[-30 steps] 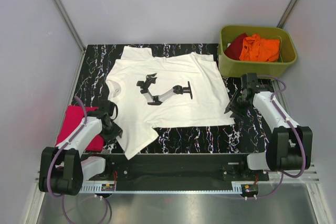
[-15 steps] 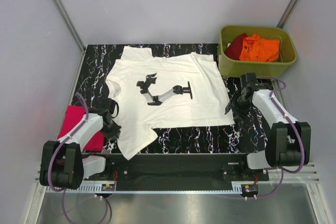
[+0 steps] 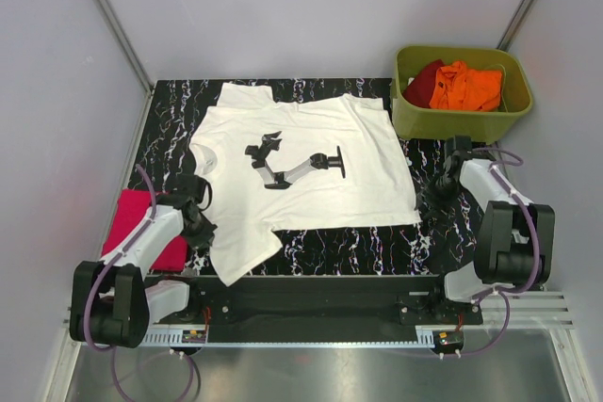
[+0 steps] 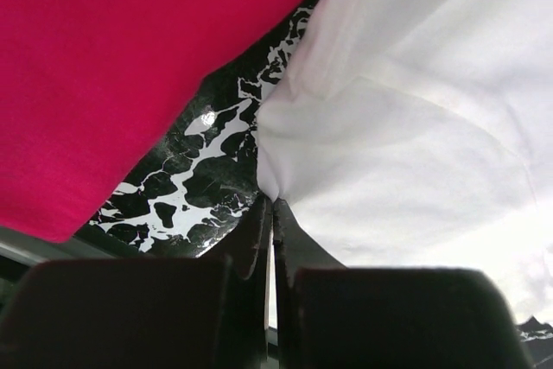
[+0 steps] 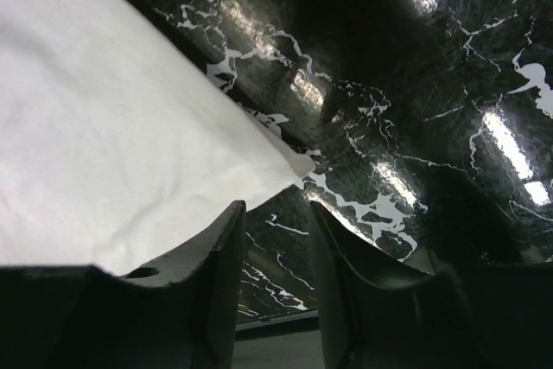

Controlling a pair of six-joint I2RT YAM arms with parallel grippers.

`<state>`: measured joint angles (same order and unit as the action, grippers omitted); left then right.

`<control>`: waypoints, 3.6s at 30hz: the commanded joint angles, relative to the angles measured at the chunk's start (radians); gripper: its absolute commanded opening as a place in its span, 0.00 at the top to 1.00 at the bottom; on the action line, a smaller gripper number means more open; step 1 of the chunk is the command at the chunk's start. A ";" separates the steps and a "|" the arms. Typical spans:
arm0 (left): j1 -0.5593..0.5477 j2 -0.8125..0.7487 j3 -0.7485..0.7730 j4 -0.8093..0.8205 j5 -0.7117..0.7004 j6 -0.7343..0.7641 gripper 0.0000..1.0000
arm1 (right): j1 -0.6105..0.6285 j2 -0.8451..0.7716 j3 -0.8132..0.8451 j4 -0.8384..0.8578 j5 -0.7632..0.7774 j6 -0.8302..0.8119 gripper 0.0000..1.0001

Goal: Fold and stack the t-shirts
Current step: Fold the tshirt

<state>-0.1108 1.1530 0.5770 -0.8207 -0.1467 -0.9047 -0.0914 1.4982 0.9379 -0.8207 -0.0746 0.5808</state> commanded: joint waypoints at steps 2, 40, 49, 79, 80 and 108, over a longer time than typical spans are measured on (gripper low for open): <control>-0.009 -0.032 0.072 -0.014 -0.022 0.027 1.00 | -0.016 0.053 -0.021 0.058 -0.053 0.011 0.56; -0.026 -0.360 0.192 -0.253 -0.045 -0.007 1.00 | -0.016 0.086 -0.079 0.055 -0.037 -0.022 1.00; -0.024 -0.401 0.250 -0.327 -0.090 0.000 1.00 | -0.016 -0.032 -0.119 -0.008 -0.068 -0.021 1.00; -0.023 0.023 0.610 -0.095 -0.120 0.251 1.00 | 0.028 0.261 0.381 -0.090 -0.076 -0.049 1.00; -0.018 0.048 0.629 -0.097 -0.122 0.253 1.00 | 0.032 0.279 0.410 -0.093 -0.076 -0.047 1.00; 0.056 0.251 0.739 -0.001 -0.067 0.291 1.00 | 0.064 0.459 0.662 -0.100 -0.016 -0.036 1.00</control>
<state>-0.0647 1.3979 1.2583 -0.8700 -0.2024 -0.6338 -0.0326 1.9324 1.5486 -0.9405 -0.1169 0.5442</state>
